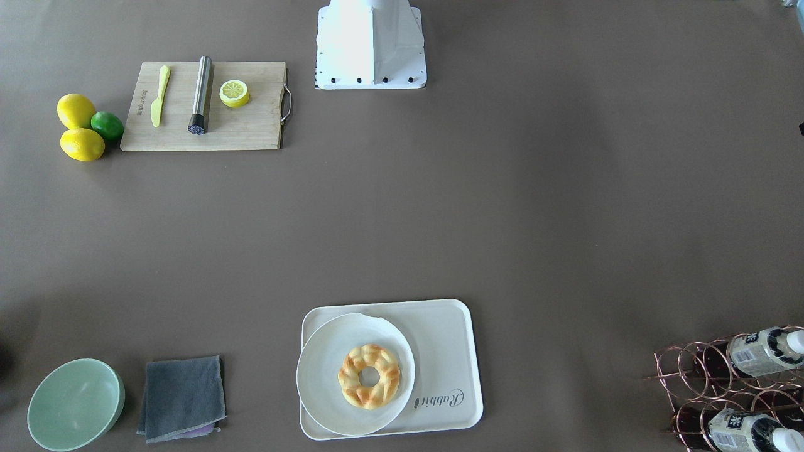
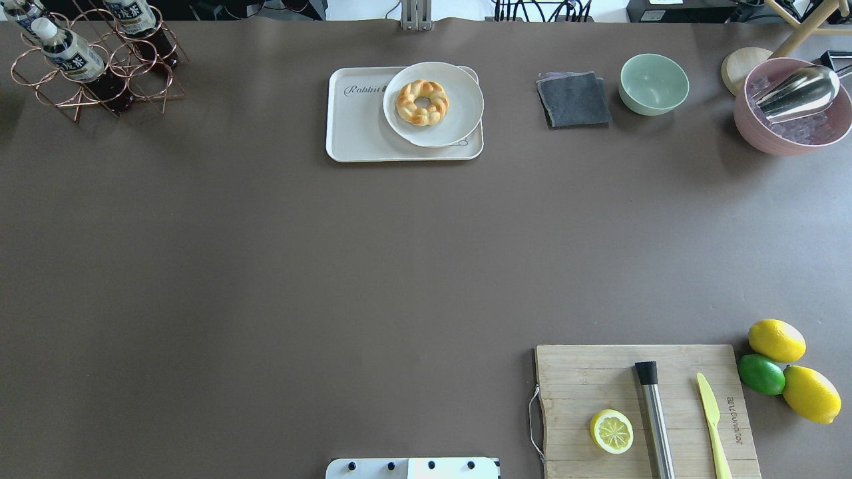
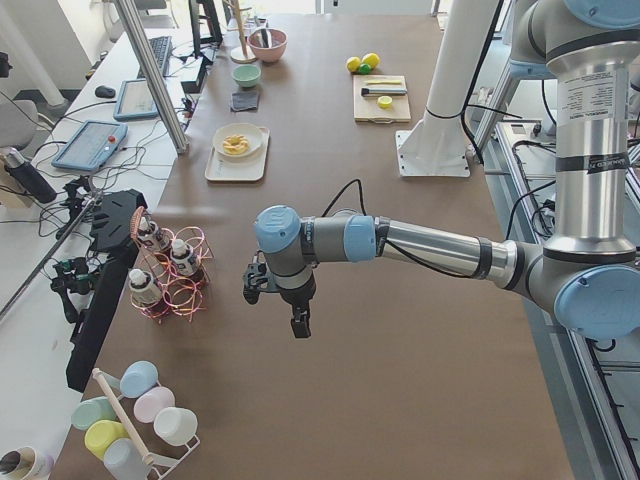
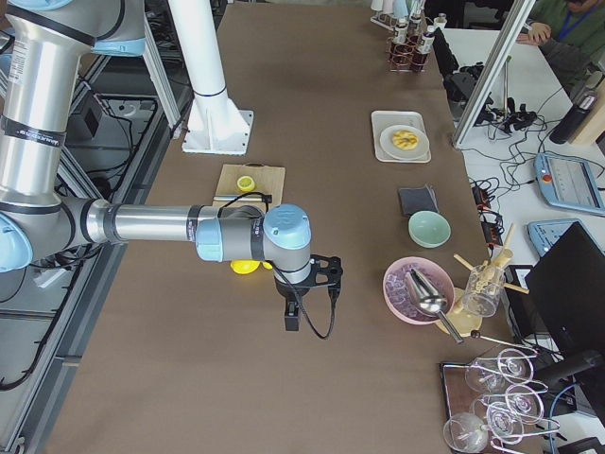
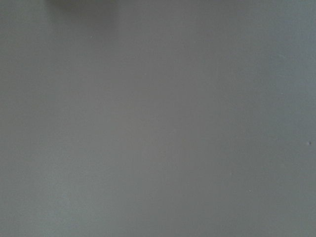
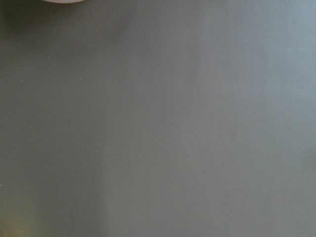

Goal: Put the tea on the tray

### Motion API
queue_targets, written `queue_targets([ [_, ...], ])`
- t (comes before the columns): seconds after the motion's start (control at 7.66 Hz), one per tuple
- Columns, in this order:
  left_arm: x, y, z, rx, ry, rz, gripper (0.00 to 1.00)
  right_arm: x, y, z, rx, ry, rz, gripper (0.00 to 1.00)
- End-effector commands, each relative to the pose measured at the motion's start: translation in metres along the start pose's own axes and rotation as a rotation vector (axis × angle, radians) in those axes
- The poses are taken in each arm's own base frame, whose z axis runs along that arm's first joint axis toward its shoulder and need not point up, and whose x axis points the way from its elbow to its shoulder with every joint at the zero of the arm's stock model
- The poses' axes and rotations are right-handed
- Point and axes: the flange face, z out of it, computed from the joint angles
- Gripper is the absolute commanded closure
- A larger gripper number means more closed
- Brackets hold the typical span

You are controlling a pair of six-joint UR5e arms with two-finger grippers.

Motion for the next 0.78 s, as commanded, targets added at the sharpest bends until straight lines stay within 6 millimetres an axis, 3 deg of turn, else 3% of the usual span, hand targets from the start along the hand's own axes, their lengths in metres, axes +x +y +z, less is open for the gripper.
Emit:
queue_targets([
  [0.0,0.0002,0.0011,-0.0003,0.001,0.000,0.000,0.00,0.0003,-0.0007,-0.0011,0.003,0.009,0.006,0.00],
  [0.65,0.0004,0.0011,-0.0003,0.000,0.002,0.000,0.00,-0.0057,-0.0059,-0.0073,0.019,0.001,-0.011,0.00],
])
